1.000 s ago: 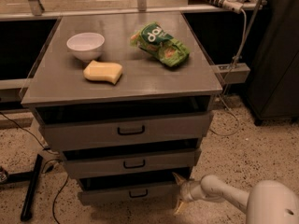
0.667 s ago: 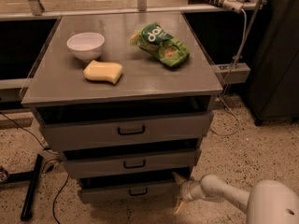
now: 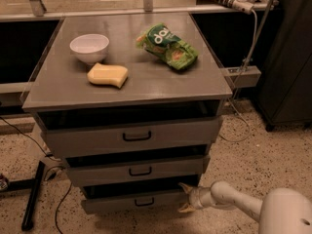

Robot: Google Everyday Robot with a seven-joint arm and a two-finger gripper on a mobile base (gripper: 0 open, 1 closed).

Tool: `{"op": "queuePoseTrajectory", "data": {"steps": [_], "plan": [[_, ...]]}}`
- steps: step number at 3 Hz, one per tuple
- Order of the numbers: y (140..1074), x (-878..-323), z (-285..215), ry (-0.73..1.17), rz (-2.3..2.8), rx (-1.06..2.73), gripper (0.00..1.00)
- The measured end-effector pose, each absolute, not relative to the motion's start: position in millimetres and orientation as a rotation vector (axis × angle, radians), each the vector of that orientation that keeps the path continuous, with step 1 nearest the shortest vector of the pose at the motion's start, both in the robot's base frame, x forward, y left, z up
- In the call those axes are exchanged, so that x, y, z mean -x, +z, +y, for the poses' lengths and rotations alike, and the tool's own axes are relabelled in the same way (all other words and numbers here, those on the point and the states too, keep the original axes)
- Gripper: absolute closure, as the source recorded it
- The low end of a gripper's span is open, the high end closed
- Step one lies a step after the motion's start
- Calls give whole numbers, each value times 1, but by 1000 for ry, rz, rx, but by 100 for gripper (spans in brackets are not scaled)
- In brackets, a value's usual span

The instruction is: Open bottom drawer

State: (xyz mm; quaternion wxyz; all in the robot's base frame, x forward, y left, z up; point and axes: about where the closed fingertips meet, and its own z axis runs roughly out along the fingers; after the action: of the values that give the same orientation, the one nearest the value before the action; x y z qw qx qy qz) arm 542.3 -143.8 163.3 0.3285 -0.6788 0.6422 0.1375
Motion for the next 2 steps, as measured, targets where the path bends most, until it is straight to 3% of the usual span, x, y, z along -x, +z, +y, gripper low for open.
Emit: {"op": "queuePoseTrajectory", "data": {"steps": [2], "plan": [[180, -542, -146, 360, 1681, 1777, 88]]}}
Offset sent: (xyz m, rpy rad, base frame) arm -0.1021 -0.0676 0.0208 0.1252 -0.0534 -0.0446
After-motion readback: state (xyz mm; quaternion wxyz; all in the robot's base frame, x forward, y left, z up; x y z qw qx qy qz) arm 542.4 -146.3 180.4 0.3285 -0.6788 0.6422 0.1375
